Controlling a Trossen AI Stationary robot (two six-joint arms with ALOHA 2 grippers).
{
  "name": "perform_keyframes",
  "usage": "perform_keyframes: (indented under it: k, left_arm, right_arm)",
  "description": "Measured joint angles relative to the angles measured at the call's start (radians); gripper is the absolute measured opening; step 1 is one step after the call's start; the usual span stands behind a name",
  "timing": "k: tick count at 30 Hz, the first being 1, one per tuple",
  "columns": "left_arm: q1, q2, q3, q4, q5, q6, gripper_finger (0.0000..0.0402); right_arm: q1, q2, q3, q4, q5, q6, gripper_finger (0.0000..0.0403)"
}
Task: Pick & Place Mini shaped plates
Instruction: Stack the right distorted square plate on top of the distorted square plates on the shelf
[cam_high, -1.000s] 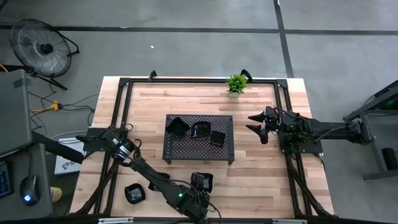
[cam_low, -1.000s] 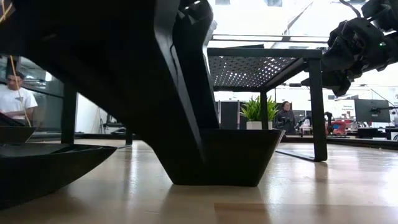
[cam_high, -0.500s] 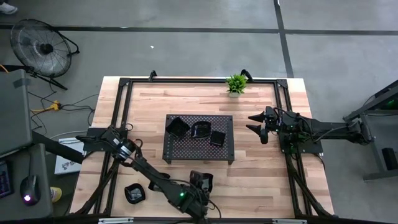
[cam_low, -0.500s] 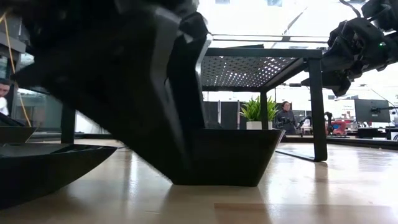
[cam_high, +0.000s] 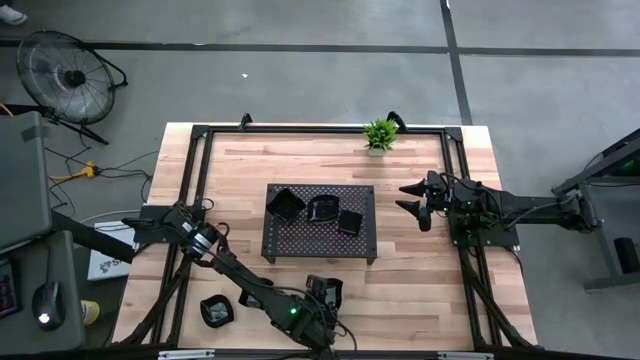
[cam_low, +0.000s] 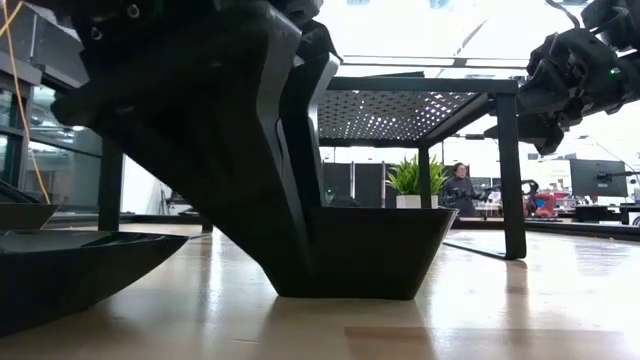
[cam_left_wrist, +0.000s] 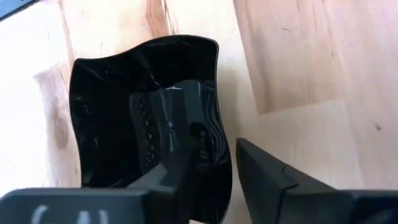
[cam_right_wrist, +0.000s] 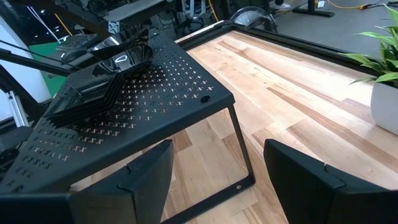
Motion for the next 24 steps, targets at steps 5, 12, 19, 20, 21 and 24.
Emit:
perform_keyframes:
  k: [5,12,19,20,21,24]
  left_arm:
    - [0.000,0.000,0.000,0.001,0.020,0.000,0.0078]
    - [-0.001,0.000,0.000,0.002,0.022,0.000,0.0048]
    - [-0.001,0.000,0.000,0.005,0.047,0.000,0.0011]
    - [-0.001,0.000,0.000,0.005,0.047,0.000,0.0006]
    - [-0.001,0.000,0.000,0.005,0.047,0.000,0.0003]
    - [-0.001,0.000,0.012,-0.006,0.049,0.001,0.0004]
  right_arm:
    - [0.000,0.000,0.000,0.000,0.000,0.000,0.0246]
    - [0.000,0.000,0.000,0.000,0.000,0.000,0.0246]
    - [0.000,0.000,0.000,0.000,0.000,0.000,0.0246]
    - [0.000,0.000,0.000,0.000,0.000,0.000,0.0246]
    - [0.000,0.000,0.000,0.000,0.000,0.000,0.0246]
    - [0.000,0.000,0.000,0.000,0.000,0.000,0.0246]
